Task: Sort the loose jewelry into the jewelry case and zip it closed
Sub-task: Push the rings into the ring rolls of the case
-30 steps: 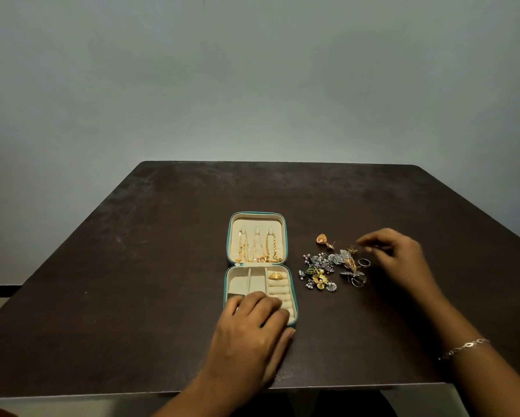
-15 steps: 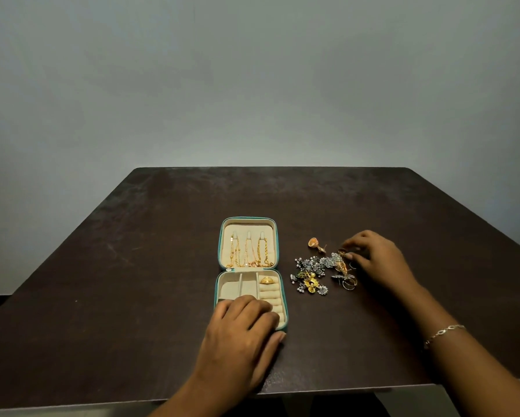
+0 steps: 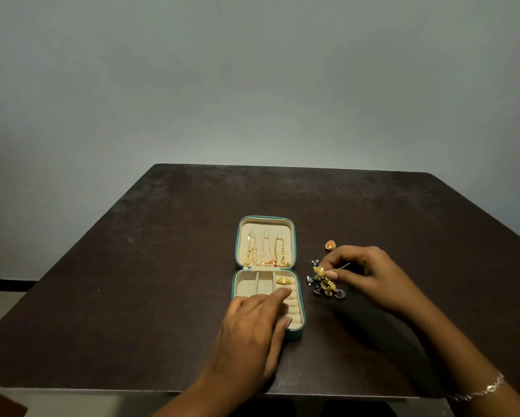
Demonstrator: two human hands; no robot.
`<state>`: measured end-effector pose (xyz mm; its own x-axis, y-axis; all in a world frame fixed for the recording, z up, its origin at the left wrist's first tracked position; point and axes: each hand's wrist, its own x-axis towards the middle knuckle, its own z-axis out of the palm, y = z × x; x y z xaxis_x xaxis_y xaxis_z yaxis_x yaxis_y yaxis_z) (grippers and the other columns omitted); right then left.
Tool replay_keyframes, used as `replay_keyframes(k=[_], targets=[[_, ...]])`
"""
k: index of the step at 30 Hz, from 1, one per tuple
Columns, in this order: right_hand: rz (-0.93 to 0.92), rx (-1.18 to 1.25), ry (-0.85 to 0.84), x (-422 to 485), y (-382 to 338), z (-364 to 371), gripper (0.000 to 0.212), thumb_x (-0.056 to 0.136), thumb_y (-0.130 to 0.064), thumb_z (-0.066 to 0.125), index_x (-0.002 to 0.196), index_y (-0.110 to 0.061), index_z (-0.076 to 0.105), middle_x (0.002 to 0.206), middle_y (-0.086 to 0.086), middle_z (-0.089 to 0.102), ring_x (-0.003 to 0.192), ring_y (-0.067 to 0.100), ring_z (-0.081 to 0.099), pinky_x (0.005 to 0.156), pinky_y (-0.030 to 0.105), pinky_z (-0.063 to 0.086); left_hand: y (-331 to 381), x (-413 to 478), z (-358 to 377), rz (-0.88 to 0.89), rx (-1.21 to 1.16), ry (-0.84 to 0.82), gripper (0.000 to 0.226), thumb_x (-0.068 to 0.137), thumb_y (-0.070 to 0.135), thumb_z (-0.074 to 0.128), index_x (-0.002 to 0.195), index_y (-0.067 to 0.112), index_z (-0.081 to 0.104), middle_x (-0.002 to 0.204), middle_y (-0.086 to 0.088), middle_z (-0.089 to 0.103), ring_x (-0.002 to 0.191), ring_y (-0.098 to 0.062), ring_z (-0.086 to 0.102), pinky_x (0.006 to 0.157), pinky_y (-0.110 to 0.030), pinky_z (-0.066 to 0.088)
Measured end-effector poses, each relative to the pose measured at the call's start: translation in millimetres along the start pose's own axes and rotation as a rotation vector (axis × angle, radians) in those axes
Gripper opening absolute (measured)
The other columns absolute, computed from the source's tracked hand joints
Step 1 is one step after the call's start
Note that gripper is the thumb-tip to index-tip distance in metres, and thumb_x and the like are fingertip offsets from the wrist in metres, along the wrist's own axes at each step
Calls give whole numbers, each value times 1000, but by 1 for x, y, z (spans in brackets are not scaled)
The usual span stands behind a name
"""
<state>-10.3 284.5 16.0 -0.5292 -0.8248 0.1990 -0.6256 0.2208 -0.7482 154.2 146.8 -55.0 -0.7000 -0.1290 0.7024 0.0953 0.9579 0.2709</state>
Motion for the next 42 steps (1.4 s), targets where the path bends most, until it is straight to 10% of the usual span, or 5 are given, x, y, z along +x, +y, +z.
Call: replay_keyframes(k=[9,26,35,42], targets=[[-94,83,-254,-5,-22,40,9,79,-18,62,81,-26,66,83,-6,70,84,7,65,79,28,52,-2,-2,0,-101,-67,-23,14,89,23,42,98,21,53,87,6,66,77,-4,49,70,-17,33],[-377,-339,128,-28,-21,60,23,80,-37,53,85,-21,67,83,-9,64,78,3,56,63,26,52,-4,-3,3,-103,-48,31,2,86,24,45,87,22,45,74,5,63,72,-6,43,66,-16,31],[-254,-197,209,-4,-6,46,14,77,-28,61,84,-19,69,79,-12,62,75,-2,54,64,9,40,-1,-1,2,-111,-52,23,14,84,30,48,96,23,47,83,7,67,80,-4,49,74,-16,36],[-209,-269,208,14,-2,56,11,74,-23,65,82,-18,71,82,-3,63,80,15,54,67,21,40,-4,-2,4,-87,-35,-9,7,85,29,48,91,26,46,82,7,66,78,-3,51,75,-19,36]])
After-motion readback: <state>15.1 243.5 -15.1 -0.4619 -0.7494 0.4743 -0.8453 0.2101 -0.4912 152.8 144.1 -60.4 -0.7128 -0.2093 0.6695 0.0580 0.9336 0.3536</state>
